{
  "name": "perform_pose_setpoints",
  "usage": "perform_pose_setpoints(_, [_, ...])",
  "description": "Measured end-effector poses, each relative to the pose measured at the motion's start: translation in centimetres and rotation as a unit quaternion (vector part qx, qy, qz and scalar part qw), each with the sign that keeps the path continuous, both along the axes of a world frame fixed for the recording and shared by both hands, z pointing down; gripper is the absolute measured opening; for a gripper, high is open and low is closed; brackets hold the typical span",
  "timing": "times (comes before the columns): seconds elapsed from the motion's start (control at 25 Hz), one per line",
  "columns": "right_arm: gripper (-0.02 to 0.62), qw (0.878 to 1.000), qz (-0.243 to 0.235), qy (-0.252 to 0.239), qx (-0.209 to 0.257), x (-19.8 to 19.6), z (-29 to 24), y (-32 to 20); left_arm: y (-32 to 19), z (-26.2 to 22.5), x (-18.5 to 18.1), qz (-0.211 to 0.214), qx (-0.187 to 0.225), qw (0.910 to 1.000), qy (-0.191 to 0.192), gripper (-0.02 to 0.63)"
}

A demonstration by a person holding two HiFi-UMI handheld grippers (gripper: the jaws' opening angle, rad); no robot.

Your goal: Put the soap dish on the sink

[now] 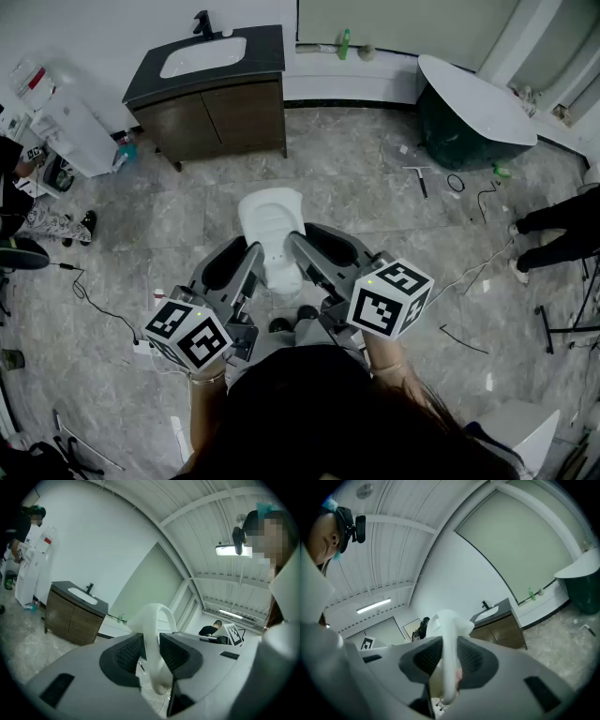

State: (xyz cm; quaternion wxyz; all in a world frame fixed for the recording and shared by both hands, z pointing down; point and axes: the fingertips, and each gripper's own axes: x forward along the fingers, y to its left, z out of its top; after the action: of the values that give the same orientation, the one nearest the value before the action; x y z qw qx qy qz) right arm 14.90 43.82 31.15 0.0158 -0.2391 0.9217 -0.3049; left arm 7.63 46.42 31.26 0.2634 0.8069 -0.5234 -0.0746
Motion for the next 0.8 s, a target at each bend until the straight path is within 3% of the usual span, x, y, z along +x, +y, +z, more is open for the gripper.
perform_pose_setpoints(0.56, [0.109, 0.999, 0.001, -0.032, -0.024, 0.1, 1.5, -0.7, -1.4, 1.4, 1.3, 0.029, -0.004, 0.9993, 0.024, 0.127])
perform_pose_setpoints(0.8, [0.109, 0.999, -0.010, -0.042, -0.028, 1.9, 1.2, -5.4, -6.1, 1.0, 3.1, 0.022, -0.002, 0.9996, 0.020, 0.127])
